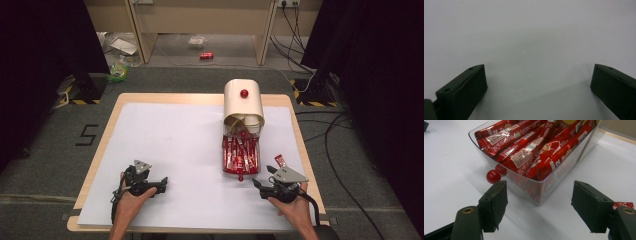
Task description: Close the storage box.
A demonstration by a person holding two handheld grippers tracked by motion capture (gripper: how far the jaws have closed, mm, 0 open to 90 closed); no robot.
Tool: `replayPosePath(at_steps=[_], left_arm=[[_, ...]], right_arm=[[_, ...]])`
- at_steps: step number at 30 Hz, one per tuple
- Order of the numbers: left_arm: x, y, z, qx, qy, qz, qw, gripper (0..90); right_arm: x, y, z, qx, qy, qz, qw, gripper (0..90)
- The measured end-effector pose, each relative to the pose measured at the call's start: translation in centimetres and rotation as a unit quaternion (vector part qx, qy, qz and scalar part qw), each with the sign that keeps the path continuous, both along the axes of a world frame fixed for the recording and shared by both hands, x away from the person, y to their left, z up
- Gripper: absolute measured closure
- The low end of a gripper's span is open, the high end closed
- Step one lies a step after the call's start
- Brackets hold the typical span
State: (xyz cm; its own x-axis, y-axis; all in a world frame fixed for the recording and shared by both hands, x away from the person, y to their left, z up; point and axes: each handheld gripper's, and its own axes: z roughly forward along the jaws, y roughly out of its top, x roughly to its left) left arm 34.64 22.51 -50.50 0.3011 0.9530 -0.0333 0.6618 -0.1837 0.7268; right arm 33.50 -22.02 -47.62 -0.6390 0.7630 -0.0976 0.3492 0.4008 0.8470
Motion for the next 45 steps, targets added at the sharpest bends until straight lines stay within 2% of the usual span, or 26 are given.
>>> replayPosePath(at_steps=[7,8,18,23,26,28,32,33,45], left_arm=[[0.0,0.0,0.0,0.0,0.0,0.0,1.0,0.0],[0.0,0.0,0.0,0.001,0.0,0.0,1.0,0.0],[0.0,0.0,0.0,0.0,0.0,0.0,1.0,0.0],[0.0,0.0,0.0,0.0,0.0,0.0,1.0,0.0],[0.0,0.0,0.0,0.0,0.0,0.0,1.0,0.0],[0.0,0.0,0.0,0.0,0.0,0.0,1.0,0.0],[0.0,0.0,0.0,0.001,0.0,0.0,1.0,0.0],[0.0,0.0,0.0,0.001,0.0,0.0,1.0,0.0],[0.0,0.0,0.0,0.001,-0.001,0.0,1.0,0.0]], right_arm=[[0.6,0.4,-0.2,-0.009,-0.001,-0.004,1.0,30.2],[0.9,0.5,-0.2,-0.014,-0.003,-0.006,0.9999,27.9],[1.3,1.7,-0.2,-0.042,-0.005,0.003,0.9991,28.0],[1.6,1.6,-0.1,-0.036,-0.007,-0.002,0.9993,29.0],[1.9,1.6,0.3,-0.015,-0.028,-0.01,0.9994,32.2],[2.2,1.7,0.4,-0.005,-0.03,-0.014,0.9994,32.3],[2.8,1.8,0.4,-0.001,-0.034,-0.023,0.9992,31.6],[2.9,2.0,0.5,0.002,-0.041,-0.027,0.9988,31.9],[3.2,2.6,0.9,0.012,-0.056,-0.04,0.9976,30.2]])
